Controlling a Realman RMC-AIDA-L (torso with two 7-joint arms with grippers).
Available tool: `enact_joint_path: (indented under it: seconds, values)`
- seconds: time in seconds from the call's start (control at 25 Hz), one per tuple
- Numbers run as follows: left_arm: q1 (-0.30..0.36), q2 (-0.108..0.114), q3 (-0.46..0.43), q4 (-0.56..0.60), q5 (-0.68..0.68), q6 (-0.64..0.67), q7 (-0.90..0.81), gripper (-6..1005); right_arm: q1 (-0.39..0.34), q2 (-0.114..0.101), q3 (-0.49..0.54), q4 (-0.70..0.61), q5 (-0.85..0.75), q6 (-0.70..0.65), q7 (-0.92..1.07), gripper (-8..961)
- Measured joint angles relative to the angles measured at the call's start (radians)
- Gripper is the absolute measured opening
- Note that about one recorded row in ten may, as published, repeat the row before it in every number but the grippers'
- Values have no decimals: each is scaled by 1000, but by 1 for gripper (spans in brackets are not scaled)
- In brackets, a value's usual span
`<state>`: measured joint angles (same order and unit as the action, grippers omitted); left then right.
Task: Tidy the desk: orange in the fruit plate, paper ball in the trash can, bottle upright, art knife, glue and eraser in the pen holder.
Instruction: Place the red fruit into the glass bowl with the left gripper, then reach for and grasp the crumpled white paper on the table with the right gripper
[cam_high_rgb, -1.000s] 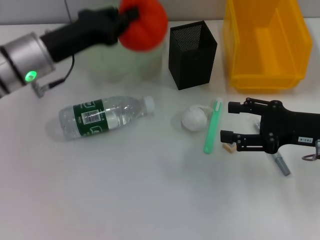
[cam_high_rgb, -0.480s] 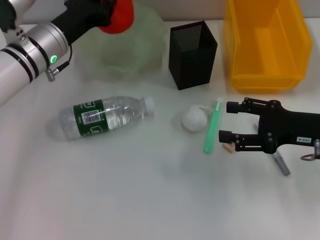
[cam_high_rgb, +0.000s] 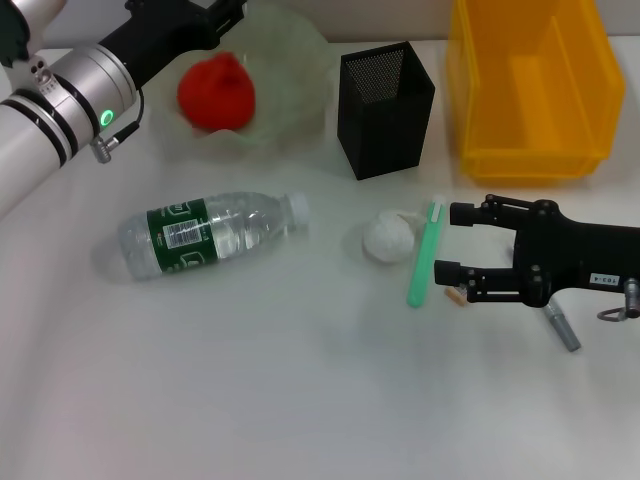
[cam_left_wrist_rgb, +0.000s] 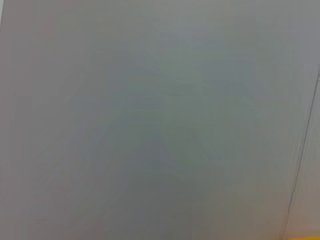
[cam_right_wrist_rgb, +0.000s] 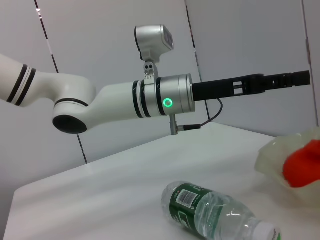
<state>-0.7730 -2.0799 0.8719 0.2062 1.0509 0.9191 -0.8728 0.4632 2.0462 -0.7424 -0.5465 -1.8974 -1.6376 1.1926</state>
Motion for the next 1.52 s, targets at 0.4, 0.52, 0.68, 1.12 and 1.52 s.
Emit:
enact_joint_path:
  seconds: [0.4, 0.52, 0.68, 1.12, 1.52]
  values:
    - [221, 29, 282, 225, 26, 458, -356, 791, 5, 1, 37, -4, 1, 2, -2, 803]
    - [267, 47, 325, 272, 77, 537, -389, 819, 6, -1, 53, -4, 1, 2, -2, 801]
    - [298, 84, 330, 288, 236, 672, -401, 819, 13, -5, 64, -6, 2, 2, -1, 797]
    - [340, 78, 325, 272, 449, 686, -290, 818, 81, -31, 55, -306, -42, -100, 400, 787]
    - [340, 61, 325, 242, 452, 641, -246, 818, 310, -57, 5, -467, -390, -179, 745, 779]
